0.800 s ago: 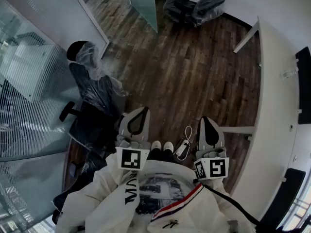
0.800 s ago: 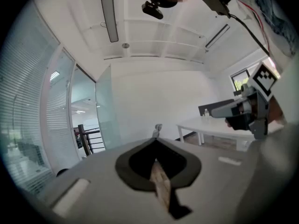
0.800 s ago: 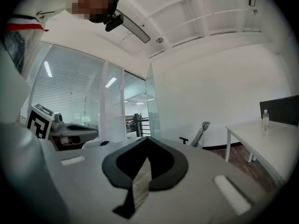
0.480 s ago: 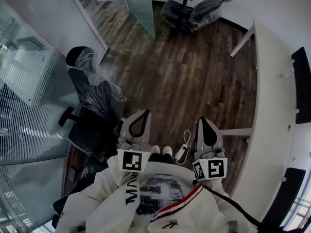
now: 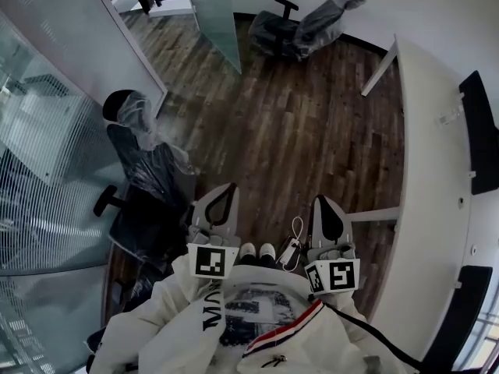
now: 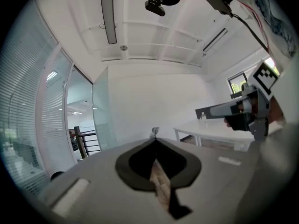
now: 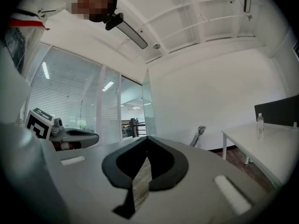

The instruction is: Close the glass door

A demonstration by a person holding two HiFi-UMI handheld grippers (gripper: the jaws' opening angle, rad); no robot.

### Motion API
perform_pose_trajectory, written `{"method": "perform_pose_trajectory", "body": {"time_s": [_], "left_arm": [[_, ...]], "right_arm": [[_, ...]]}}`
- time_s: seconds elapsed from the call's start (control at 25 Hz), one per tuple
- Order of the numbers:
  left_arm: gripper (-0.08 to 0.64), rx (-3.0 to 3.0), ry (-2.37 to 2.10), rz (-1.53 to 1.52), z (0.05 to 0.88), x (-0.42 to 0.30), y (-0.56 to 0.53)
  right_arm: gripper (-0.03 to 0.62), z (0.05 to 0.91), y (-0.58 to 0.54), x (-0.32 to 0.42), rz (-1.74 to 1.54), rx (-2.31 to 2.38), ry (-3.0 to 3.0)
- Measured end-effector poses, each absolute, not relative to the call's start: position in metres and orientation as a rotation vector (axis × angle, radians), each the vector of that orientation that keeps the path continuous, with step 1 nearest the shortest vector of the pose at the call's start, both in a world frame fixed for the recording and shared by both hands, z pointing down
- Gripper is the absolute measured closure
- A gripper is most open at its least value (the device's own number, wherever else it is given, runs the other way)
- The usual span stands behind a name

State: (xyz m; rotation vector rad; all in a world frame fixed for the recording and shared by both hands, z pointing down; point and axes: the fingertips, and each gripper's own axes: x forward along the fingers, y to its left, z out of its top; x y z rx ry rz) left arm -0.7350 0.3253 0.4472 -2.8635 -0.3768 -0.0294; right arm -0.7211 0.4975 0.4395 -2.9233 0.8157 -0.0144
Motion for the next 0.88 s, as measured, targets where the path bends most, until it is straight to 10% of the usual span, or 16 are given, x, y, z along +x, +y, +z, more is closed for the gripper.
{"method": "perform_pose_trajectory", "body": {"time_s": [0.88], "left_arm": [[0.557, -2.851, -0.309, -0.055, 0.454, -0.664, 0.346]], "right_arm": [[0.586, 0.465, 0.522, -0.648, -0.102, -2.919, 0.859]]}}
